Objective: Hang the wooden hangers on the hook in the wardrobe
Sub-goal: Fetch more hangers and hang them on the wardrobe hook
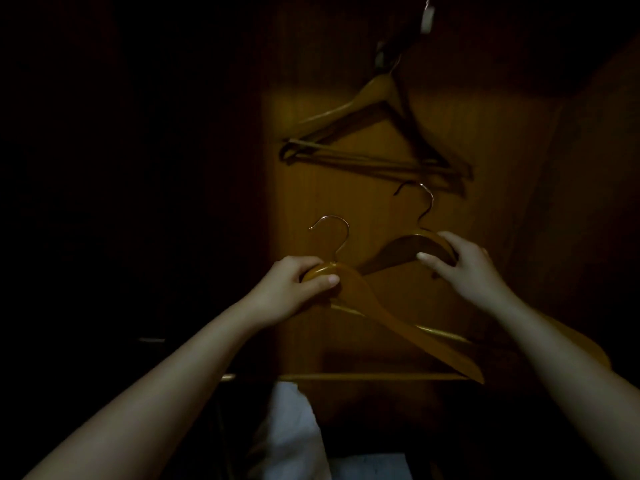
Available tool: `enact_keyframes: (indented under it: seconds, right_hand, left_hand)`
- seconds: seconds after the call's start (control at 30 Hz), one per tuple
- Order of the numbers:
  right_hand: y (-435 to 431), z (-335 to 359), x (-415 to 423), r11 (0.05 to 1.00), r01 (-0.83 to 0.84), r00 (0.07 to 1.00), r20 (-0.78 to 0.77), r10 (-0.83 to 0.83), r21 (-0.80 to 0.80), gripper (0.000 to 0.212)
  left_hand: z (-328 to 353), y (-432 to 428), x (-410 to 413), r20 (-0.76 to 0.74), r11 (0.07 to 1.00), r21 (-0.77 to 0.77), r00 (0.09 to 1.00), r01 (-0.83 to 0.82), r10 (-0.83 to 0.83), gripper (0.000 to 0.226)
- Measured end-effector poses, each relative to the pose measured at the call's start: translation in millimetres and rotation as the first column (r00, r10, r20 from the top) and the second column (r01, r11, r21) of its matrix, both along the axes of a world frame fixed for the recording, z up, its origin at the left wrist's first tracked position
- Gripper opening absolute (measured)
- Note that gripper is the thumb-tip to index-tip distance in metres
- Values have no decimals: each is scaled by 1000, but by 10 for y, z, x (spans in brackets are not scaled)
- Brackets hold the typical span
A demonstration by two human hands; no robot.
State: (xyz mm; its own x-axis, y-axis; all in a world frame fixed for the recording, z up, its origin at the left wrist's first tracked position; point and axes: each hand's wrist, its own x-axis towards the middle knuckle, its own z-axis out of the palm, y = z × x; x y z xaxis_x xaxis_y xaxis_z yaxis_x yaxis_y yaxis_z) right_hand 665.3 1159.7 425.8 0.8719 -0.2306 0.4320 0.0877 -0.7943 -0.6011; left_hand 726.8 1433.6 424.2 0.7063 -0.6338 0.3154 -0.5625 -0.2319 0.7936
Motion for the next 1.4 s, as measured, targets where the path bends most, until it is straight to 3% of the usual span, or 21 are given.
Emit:
enact_keyframes:
  seconds: [0.13, 0.27, 0.8, 1.1, 1.4]
  right_hand:
    - [-41, 448, 103, 999, -22, 993, 115, 25, -27, 37]
    - [-40, 851, 179, 997, -33, 981, 188, 44, -64, 26]
    - [-538, 1659, 746, 998, -23, 939, 341, 44, -65, 24]
    - [-898, 1847, 1275, 994, -111, 936, 336, 104, 0, 67]
    - [-1049, 2048, 1944, 978, -197, 919, 334, 207, -66, 72]
  left_hand:
    - [401, -104, 144, 84, 999, -41, 996, 7, -3, 19]
    - [739, -223, 290, 121, 997, -79, 993, 17, -7, 25]
    - [1562, -920, 832, 191, 992, -79, 978, 97, -81, 30]
    - [1724, -1339, 1232, 202, 994, -75, 977, 77, -60, 26]
    - [1820, -1622, 1718, 216, 996, -78, 975, -31, 47, 29]
